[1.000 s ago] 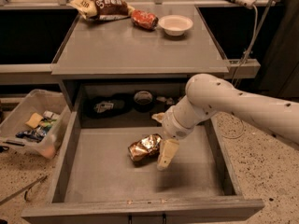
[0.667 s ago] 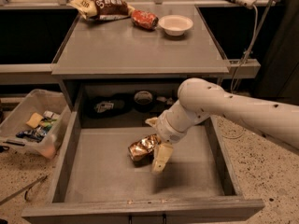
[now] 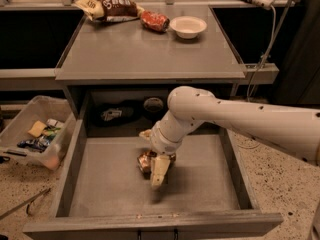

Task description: Pick orange can from top drawer and place on counter

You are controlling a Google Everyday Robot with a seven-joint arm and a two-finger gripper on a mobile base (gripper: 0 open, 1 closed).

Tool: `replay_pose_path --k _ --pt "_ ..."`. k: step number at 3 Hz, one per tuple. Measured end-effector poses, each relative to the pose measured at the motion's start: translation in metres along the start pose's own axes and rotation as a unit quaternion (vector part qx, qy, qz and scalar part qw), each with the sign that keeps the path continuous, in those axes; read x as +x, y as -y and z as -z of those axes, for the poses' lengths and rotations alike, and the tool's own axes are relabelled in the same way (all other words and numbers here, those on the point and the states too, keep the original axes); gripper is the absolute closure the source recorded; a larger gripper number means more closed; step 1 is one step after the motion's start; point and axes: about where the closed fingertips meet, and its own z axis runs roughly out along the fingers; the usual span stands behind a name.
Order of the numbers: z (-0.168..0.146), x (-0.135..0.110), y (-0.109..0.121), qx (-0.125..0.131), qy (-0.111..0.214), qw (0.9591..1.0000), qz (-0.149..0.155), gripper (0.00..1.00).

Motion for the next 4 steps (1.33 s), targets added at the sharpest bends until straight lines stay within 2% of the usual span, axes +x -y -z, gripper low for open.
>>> replay_pose_path --k 1,2,3,4 --pt "-0.009 0.001 0.000 -0.005 0.000 1.0000 -0.001 0.00" --pt "-0.012 0.012 -0.003 -0.004 0.022 0.9994 -0.027 0.00" --pt "-0.012 0.012 -0.004 -0.005 0.023 0.9993 -0.028 0.19" --pt "-0.012 0.012 -0.004 -0.005 0.023 0.9993 -0.028 0.42"
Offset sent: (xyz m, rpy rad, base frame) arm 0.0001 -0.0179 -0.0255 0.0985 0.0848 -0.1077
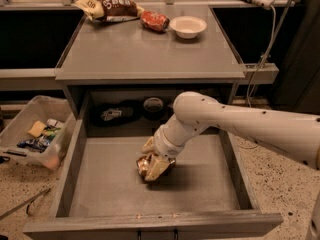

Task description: Pick orange can from top drawer and place on counter

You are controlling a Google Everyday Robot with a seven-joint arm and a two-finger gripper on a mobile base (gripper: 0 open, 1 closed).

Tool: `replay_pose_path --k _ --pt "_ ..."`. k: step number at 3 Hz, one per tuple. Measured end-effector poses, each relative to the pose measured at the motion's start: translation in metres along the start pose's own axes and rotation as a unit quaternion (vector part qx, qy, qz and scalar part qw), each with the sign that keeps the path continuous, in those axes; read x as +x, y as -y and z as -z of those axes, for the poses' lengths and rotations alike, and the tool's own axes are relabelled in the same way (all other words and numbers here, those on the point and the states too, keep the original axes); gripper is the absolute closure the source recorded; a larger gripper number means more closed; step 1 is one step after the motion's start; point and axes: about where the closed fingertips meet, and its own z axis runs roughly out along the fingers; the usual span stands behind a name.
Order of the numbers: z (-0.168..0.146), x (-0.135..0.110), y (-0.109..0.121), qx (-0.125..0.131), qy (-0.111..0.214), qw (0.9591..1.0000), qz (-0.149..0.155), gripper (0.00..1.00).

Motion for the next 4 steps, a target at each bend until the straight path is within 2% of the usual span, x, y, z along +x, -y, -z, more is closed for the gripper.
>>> replay_pose_path --k 1,2,3,4 --pt "0.004 -0.002 -0.002 0.002 -0.007 1.0000 -0.003 0.65" --pt "0.032 -0.012 -0.002 0.016 -0.006 0.9996 -0.020 0.88" --pt "0.085 -0.038 0.000 0.050 0.025 0.9979 -0.033 1.00" --pt "0.144 -0.079 0.013 0.079 0.090 0.9927 -0.015 1.00"
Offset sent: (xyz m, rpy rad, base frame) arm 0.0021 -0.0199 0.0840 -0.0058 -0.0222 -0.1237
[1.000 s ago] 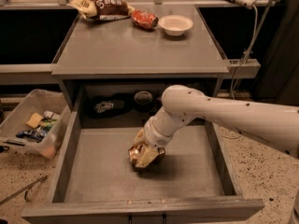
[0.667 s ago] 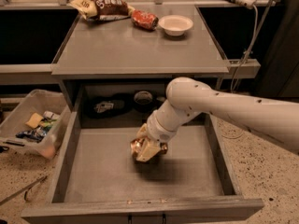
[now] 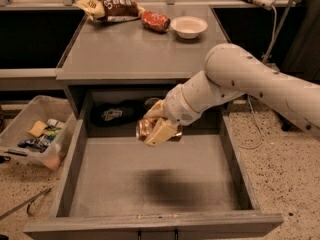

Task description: Pick orange can from top drawer and place on counter

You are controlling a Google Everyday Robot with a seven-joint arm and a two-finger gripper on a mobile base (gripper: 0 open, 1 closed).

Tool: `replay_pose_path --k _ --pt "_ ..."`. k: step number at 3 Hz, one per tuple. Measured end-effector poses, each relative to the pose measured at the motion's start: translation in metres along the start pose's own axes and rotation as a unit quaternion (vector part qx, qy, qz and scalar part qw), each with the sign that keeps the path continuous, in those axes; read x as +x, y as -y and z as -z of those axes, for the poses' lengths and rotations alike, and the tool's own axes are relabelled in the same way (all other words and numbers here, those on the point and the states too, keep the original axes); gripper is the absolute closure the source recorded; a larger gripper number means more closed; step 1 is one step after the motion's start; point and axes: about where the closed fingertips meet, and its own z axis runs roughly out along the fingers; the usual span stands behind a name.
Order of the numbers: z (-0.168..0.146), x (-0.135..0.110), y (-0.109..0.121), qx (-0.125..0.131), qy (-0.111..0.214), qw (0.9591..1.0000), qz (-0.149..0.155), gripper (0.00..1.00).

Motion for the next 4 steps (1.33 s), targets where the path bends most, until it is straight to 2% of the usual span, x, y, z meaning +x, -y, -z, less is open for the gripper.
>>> replay_pose_path --k 1,2,3,4 --pt "-0.001 -0.001 0.000 -0.002 -0.004 1.0000 0.001 1.00" --pt "0.029 -0.036 0.015 0.012 -0.015 0.9996 0.018 1.00" --pt "0.072 -0.094 0.039 0.035 -0.002 0.9979 0.054 1.00" --pt "0.104 -0.140 0.076 0.075 0.057 0.9910 0.096 1.00"
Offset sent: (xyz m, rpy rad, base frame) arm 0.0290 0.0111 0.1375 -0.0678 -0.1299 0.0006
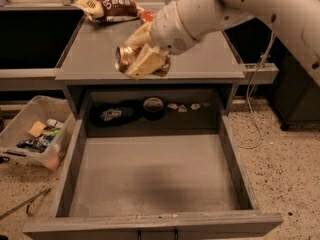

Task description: Pick orange can from top drawer and place on counter

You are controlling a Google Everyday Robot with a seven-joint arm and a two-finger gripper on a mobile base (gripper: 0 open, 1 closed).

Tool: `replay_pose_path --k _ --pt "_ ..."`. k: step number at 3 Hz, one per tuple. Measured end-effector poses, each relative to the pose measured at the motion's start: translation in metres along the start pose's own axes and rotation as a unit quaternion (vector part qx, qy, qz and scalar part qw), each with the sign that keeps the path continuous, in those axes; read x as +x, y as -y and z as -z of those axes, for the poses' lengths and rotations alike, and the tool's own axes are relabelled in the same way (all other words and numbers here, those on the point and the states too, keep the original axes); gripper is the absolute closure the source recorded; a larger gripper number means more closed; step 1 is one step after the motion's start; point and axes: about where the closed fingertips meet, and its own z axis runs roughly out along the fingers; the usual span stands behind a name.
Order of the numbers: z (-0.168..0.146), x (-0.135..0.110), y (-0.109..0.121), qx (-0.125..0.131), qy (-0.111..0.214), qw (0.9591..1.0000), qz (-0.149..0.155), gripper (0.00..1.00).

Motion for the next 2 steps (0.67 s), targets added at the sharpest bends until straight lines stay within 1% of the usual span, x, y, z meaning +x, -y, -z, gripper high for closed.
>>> replay_pose_path --k 1,2 --pt "0.002 -0.010 0.056 0.059 0.078 0.9940 0.049 1.00" --pt "-0.017 0.016 0.112 0.091 0.107 0.9877 0.069 1.00"
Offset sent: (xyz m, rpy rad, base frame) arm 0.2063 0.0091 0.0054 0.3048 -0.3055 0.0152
